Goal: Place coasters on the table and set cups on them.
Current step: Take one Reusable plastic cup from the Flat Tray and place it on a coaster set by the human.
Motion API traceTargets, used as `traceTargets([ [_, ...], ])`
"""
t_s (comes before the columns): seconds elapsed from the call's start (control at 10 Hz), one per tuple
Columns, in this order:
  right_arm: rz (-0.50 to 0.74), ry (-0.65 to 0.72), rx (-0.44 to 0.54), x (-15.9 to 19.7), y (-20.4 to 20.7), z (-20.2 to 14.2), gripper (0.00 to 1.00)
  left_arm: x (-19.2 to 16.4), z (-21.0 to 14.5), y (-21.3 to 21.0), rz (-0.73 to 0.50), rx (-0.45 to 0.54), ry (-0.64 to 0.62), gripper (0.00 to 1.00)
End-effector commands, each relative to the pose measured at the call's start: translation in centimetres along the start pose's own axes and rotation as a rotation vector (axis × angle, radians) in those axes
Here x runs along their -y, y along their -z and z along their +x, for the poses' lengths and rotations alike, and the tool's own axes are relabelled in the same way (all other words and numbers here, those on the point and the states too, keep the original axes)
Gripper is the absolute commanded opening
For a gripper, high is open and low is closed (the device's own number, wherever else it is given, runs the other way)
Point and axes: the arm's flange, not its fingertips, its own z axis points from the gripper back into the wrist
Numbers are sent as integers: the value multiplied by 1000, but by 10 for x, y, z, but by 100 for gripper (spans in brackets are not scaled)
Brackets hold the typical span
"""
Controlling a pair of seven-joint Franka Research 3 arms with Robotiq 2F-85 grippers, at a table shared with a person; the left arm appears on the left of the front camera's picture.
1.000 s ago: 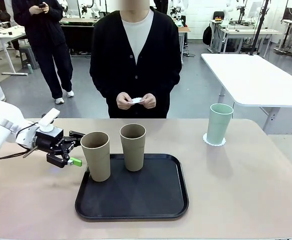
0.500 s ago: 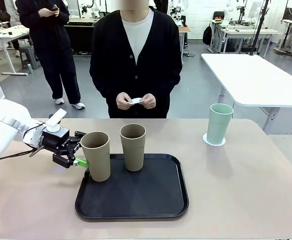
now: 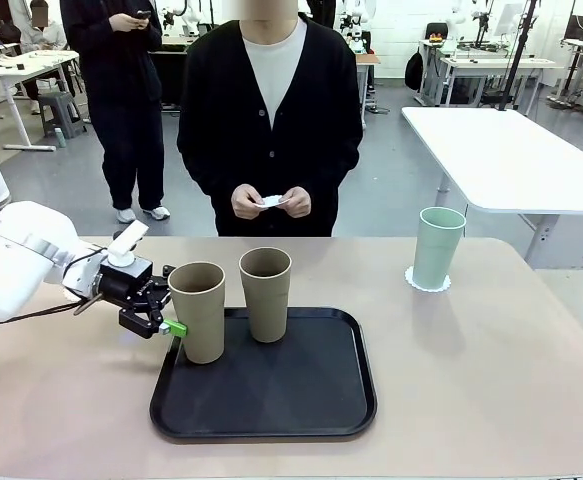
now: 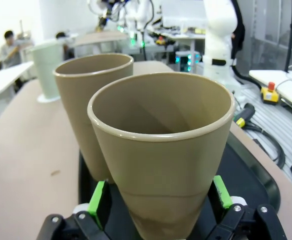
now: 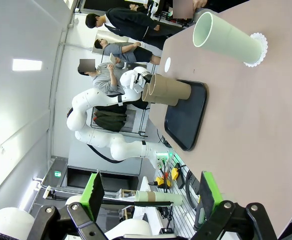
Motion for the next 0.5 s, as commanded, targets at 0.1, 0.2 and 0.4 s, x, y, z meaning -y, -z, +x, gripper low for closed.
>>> traceTargets([
  [0.1,-3,1,0,-2,-1,-1,100,-5,-2,7,-7,-4,-27,100],
  [0.2,-3,1,0,-2,-1,-1,100,-2,-3,8,-15,0,-31,100],
  [0.4,-3,1,0,-2,-1,-1,100,1,-5,10,-31,19,-38,100],
])
